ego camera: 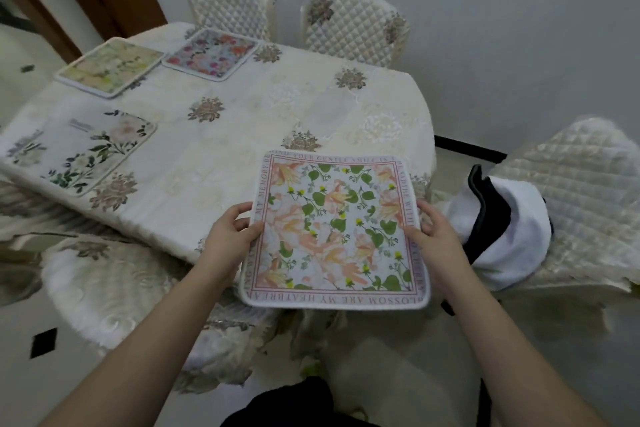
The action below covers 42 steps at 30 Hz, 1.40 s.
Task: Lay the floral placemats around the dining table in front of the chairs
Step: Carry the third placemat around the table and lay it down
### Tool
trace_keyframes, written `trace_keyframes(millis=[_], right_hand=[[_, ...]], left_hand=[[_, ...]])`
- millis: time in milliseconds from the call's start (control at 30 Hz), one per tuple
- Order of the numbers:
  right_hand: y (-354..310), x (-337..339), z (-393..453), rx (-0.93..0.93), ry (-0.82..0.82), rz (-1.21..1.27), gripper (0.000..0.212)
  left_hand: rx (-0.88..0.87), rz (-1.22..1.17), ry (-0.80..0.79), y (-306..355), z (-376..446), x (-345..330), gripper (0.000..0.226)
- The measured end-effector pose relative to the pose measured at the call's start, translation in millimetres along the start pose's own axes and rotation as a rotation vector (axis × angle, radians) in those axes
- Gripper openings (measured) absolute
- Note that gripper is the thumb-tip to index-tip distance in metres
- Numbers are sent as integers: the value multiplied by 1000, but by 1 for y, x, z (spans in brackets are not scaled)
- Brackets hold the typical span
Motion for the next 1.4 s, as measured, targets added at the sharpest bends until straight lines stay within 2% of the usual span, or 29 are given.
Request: trace_keyframes(millis=[367, 600, 800, 933, 1233, 1400], right_hand=[[-29, -102, 96, 32, -199, -271, 48], [-43, -153, 138, 85, -282, -345, 49], [-51, -212, 186, 118, -452, -423, 48], [-63, -259, 212, 222, -584, -534, 48], [-76, -351, 244, 284, -778, -639, 40], [-56, -389, 253, 288, -809, -642, 38]], left_hand=[[145, -177, 231, -39, 39, 49, 23], [192, -186, 350, -47, 55, 65, 23], [264, -284, 523, -57, 54, 73, 25], [302, -338, 658, -66, 57, 77, 25], [365, -307, 827, -75, 75, 94, 30], [439, -249, 848, -92, 81, 112, 25]])
Point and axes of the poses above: each hand's wrist, its own z-axis towards the middle knuckle, its own x-axis out of the back of the hand, y = z × x, the point moved 5 cm from there along z, towards the middle knuckle, and after that the axes turned 6 degrees about y, right-handed, at the moved point
